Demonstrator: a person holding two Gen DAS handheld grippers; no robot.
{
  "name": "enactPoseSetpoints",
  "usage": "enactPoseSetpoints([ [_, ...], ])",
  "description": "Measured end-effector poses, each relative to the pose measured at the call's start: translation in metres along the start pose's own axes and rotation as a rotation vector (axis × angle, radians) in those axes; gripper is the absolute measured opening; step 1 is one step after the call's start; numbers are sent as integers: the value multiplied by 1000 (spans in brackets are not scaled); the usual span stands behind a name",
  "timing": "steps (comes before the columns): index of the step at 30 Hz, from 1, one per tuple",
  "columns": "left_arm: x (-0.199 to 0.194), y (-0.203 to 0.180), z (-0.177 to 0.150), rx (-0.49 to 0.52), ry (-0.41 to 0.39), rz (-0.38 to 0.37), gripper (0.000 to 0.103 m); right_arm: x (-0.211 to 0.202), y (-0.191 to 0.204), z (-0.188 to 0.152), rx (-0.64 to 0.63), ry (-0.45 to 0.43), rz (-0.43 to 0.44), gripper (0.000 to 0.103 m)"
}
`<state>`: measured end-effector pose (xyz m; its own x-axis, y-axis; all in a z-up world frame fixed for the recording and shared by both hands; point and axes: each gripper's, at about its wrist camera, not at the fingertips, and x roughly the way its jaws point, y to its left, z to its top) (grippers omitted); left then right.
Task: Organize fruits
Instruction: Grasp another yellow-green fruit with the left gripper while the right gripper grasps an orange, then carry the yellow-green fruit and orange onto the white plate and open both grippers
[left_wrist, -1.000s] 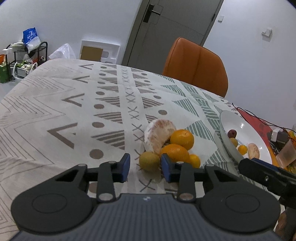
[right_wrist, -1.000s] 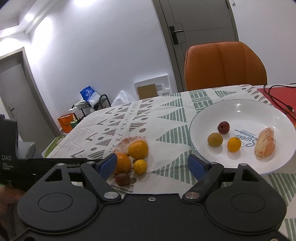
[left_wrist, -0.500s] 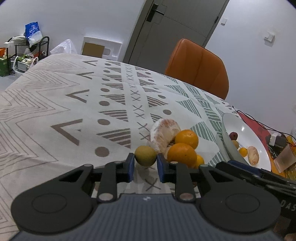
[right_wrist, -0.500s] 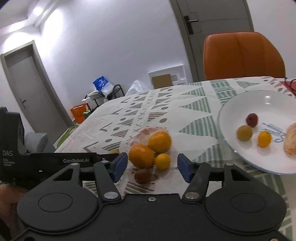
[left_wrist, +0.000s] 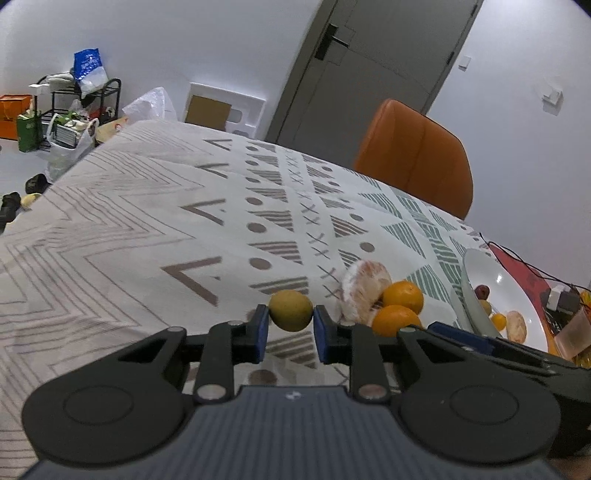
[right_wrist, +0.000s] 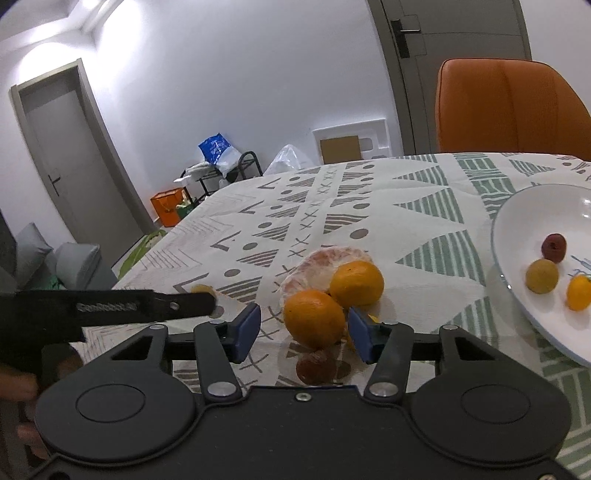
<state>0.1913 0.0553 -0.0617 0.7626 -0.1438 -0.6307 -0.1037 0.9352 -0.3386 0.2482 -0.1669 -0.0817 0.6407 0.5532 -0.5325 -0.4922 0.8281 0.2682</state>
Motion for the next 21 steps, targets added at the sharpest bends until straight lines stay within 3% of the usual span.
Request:
enactPoseSetpoints([
  [4,-6,5,2,-11,-14,14,24,7,6,1,-39,1,7,51],
  [6,-8,6,3,-13,-19,15,24,11,8,3,-55,12,-11,33],
  [13,-13,7,4,-15,-28,16,24,-1,9,4,-51,-5,17,32],
  [21,-14,-13,2,11,-34,-27,24,-28,-3,7,-24,-60,-12,31],
])
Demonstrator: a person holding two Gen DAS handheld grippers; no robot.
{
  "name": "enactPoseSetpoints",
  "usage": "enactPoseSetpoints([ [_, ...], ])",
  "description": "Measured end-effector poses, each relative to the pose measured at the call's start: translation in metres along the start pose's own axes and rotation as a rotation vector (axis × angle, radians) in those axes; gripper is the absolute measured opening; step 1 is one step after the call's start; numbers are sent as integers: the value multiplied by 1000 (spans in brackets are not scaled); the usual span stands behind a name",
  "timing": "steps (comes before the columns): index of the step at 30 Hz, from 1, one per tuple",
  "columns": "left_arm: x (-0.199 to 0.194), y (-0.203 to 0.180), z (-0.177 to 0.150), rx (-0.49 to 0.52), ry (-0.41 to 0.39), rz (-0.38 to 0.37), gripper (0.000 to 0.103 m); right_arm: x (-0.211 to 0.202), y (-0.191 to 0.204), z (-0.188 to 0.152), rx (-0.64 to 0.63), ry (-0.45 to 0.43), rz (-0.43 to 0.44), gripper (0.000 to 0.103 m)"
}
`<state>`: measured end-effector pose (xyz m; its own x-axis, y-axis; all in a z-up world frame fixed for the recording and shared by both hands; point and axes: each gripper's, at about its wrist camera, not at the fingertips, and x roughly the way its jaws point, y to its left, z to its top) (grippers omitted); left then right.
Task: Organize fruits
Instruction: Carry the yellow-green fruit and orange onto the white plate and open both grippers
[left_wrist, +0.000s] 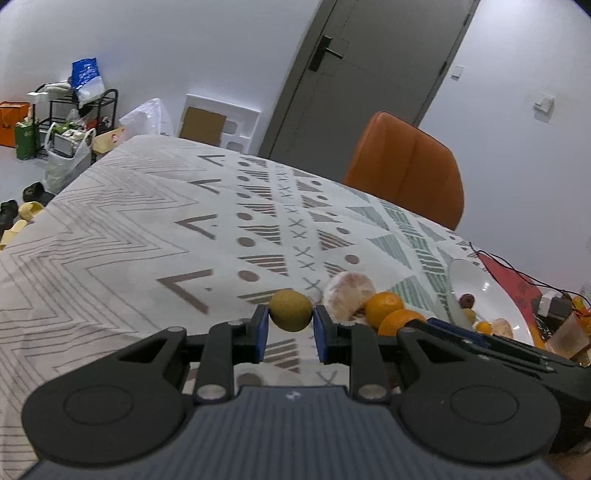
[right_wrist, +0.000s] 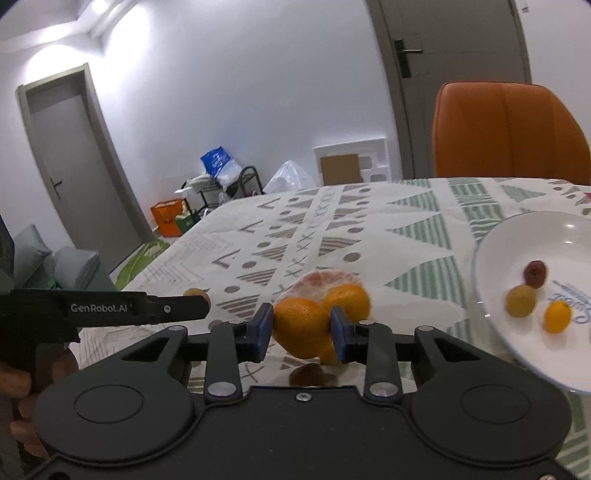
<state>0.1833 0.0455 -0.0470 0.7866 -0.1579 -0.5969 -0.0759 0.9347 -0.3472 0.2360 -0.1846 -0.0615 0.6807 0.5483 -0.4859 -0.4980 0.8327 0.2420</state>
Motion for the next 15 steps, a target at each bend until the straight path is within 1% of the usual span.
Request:
enactPoseSetpoints([
  [7,3,-27,2,50,0,-37,24,-20,-17,-1,30,-31,-30,31],
  [15,8,-55,-1,85,6,-75,24,-44,-38,-1,48,-63,-73,31],
])
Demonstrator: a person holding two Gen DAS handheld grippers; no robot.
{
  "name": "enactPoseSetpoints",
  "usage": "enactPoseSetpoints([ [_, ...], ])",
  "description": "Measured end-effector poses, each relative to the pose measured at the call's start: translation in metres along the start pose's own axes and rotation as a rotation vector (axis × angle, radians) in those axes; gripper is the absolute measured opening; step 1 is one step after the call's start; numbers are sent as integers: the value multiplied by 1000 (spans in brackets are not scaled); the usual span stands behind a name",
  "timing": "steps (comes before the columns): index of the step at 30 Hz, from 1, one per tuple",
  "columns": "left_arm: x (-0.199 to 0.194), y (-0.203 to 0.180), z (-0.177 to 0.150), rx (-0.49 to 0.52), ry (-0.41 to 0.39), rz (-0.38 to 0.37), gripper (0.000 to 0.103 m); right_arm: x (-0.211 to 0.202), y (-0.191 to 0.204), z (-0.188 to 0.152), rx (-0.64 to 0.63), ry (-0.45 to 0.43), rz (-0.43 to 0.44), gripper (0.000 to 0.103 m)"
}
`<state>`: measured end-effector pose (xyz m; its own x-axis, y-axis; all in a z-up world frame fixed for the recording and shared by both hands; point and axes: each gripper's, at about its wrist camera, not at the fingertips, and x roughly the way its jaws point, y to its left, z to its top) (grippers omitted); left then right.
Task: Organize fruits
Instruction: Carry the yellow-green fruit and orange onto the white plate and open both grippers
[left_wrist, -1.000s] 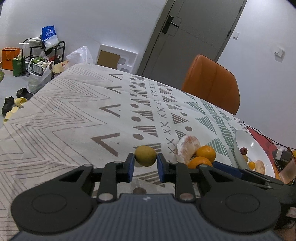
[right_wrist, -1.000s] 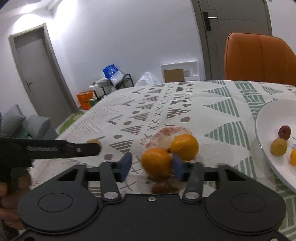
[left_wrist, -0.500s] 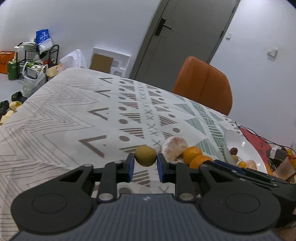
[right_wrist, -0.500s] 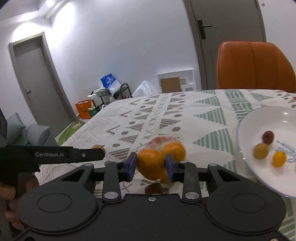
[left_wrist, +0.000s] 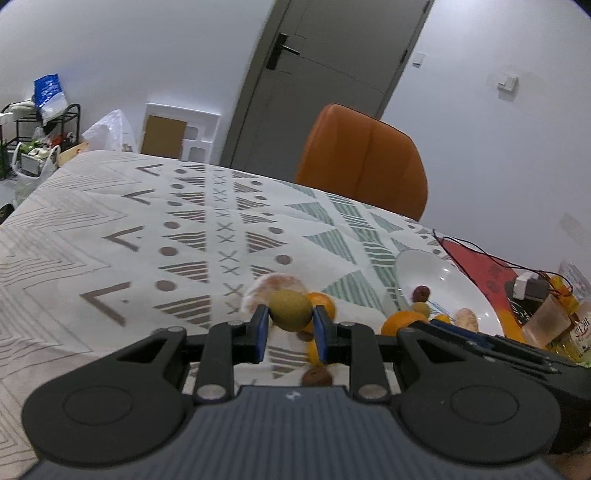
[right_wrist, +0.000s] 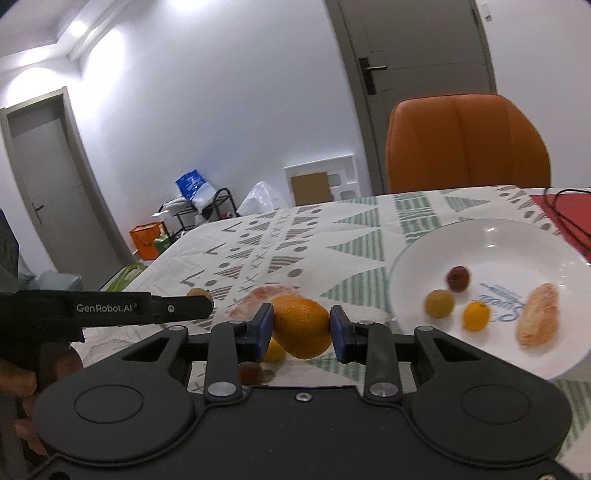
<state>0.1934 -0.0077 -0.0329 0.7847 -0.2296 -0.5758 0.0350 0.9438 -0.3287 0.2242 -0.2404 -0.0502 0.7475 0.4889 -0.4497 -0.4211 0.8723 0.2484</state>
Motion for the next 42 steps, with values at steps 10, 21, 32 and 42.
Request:
enactPoseSetpoints([
  [10,9,-32,1,46,8,-43,24,-23,-27,1,39,-37,-61,31],
  [21,20,-59,-1,86,17,-79,24,-42,-59,-1,86,-66,-139,31],
  [32,26,-79,-3,124,25,-83,24,-42,-79,-7,125,-72,-153,32],
  [42,32,-94,-4,154,31,-92,24,-54,-94,-13,164,-92,-173,42],
])
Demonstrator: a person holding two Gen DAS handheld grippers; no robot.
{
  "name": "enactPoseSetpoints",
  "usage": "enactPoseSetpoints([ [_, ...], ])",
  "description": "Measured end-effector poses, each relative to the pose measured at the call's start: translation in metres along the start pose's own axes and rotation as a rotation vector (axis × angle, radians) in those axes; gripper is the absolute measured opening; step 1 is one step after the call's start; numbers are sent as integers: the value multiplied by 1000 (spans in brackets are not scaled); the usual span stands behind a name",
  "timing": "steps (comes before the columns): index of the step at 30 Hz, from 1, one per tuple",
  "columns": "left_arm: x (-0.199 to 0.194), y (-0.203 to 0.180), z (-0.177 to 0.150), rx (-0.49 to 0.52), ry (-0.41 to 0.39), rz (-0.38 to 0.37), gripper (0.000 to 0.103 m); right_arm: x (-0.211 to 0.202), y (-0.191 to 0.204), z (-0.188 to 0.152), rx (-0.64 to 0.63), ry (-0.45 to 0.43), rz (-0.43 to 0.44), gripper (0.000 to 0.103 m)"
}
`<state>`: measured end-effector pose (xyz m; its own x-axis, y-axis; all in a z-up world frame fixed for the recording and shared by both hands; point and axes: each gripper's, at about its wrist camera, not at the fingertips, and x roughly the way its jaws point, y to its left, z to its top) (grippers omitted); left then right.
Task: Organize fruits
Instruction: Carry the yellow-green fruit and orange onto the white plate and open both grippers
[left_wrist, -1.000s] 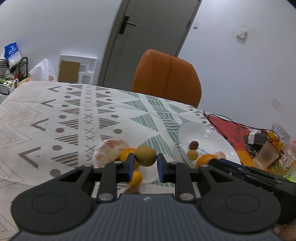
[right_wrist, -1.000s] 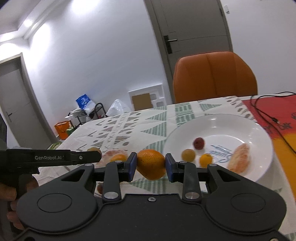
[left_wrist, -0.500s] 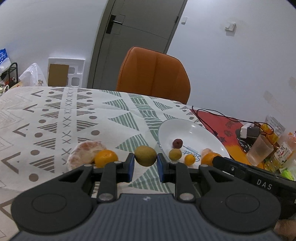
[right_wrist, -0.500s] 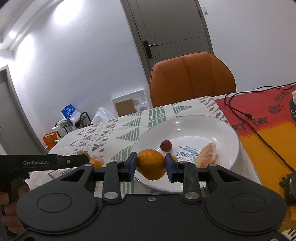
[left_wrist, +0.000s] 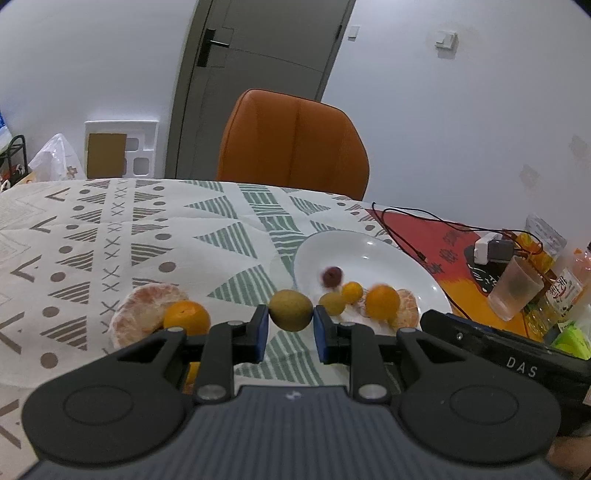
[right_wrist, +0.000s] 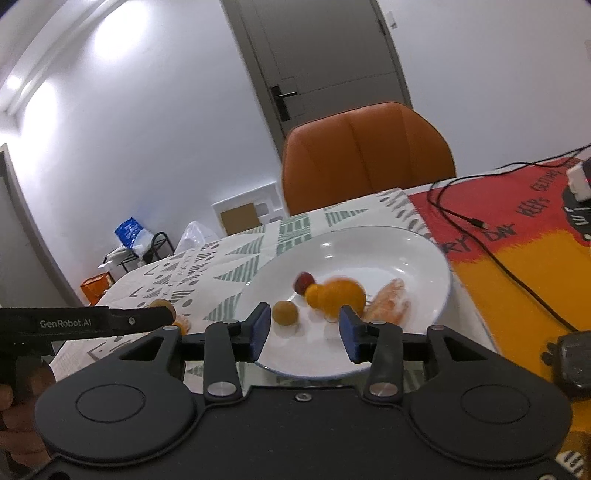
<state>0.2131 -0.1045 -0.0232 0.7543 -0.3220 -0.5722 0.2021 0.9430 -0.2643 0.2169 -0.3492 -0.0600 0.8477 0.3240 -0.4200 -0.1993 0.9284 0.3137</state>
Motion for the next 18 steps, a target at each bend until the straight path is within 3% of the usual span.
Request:
enactPoseSetpoints([
  [18,31,-42,0,68,32,-67,24,-18,-24,-8,41,-12,-46,48],
])
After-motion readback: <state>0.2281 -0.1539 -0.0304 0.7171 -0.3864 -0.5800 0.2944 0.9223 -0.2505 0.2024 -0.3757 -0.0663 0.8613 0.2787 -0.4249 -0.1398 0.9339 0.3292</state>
